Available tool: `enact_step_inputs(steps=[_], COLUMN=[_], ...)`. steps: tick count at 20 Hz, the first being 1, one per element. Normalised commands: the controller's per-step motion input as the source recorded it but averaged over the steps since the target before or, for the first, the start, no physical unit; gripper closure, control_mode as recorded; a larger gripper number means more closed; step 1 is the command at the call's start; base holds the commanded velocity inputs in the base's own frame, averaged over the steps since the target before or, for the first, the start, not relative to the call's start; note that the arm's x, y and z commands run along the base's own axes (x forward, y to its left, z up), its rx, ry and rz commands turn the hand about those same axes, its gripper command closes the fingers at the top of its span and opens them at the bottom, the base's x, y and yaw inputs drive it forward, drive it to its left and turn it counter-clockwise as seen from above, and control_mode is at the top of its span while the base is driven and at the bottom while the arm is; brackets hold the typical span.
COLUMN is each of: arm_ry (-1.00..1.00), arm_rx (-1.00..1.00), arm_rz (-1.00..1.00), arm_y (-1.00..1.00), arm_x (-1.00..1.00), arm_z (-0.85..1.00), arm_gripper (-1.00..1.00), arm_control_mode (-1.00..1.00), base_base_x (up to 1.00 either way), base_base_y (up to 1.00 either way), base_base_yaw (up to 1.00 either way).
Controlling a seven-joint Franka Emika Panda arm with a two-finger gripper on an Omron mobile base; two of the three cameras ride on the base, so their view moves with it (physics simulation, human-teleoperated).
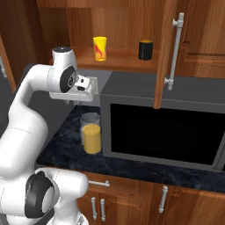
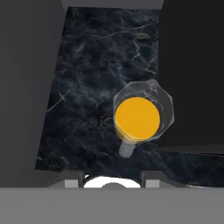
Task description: There is a tray on the dining counter. Grab the cup, mug, and pitcher and place them on the tray. The pitcher may be placed next to the tray if it cannot fit the tray.
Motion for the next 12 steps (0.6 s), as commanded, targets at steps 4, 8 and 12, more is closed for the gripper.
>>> enact_step_inputs(steps=[4,8,12], arm_ry=[0.0,-0.09,-0.17], arm_rx=[0.0,-0.05,-0.07], arm_rz=[0.0,0.0,0.04], arm_y=[0.0,0.0,0.0], arm_x=[-0.06,-0.04,-0.03], arm_z=[0.0,0.0,0.14], arm_gripper=[-1.0,-1.0,-1.0], arm_control_mode=[-1.0,-1.0,-1.0], base_base_x=[0.0,0.0,0.0], base_base_y=[0.0,0.0,0.0], base_base_yaw=[0.0,0.0,0.0])
